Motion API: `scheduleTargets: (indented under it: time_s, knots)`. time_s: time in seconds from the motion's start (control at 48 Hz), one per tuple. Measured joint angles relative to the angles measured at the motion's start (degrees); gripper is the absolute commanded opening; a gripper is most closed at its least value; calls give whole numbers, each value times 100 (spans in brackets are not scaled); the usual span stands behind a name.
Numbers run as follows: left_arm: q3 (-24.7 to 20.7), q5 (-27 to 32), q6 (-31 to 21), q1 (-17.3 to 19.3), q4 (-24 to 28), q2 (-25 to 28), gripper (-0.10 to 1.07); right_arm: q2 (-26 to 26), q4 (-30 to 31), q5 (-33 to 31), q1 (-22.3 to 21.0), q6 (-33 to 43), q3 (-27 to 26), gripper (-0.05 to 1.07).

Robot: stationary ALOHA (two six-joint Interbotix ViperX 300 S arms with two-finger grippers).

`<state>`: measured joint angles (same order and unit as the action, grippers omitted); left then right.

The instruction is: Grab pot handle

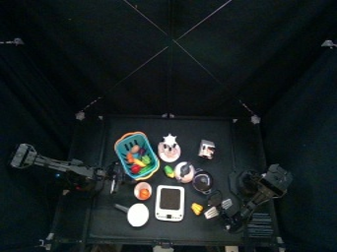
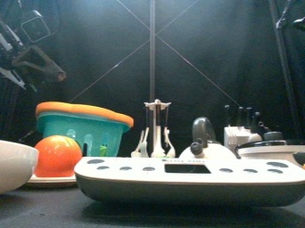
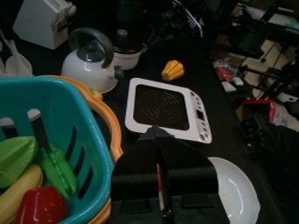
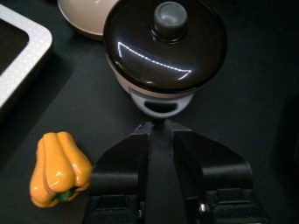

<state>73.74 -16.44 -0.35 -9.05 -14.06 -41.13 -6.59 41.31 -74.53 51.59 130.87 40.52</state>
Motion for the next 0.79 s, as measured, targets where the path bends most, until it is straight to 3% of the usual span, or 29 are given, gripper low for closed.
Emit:
scheduleTargets:
  time_s: [0.125,0.375,0.792]
  knots:
    - [0,0,0,0,0,0,17,-123,-79,-53,-9,-369,-114,67]
    - [0,0,0,0,0,0,17,-229,-97,-185,0,-598,-176,90]
    - [9,0,0,9,0,0,17,-501,-70,-466,-97,-1477,-325,90]
